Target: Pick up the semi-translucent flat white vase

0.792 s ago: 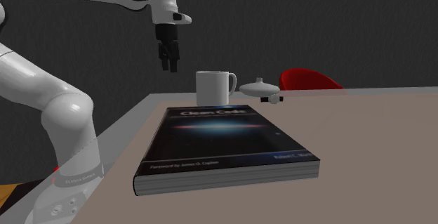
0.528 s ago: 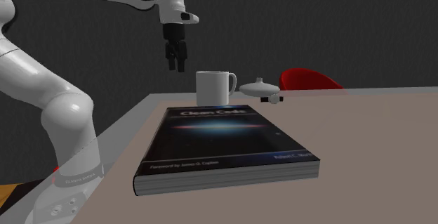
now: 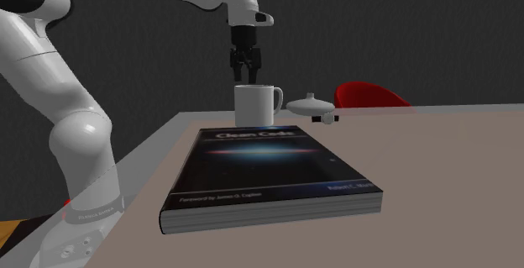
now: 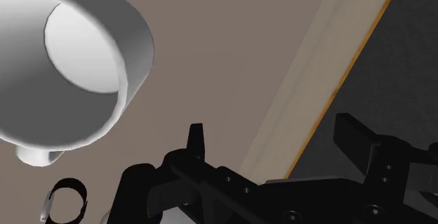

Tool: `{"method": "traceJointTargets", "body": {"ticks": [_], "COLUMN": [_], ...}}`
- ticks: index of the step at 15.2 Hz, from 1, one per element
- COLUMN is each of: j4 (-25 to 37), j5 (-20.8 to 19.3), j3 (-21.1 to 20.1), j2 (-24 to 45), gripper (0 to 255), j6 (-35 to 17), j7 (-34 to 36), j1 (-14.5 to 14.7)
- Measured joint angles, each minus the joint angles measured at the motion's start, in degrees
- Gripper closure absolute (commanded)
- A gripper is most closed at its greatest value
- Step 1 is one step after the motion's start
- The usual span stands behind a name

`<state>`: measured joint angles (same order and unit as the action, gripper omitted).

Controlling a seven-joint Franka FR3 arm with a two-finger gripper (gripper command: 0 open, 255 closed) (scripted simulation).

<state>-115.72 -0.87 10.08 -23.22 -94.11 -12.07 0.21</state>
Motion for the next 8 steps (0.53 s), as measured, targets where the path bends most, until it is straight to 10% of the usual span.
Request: {"method": "traceJointTargets", "body": {"ticks": [8], "j4": [19.8], "j5": [3.4], "j3": [4.5], "j2": [19.0], "gripper": [0], "j6": [1.5], "j7": [-6.4], "j1": [-0.9]}}
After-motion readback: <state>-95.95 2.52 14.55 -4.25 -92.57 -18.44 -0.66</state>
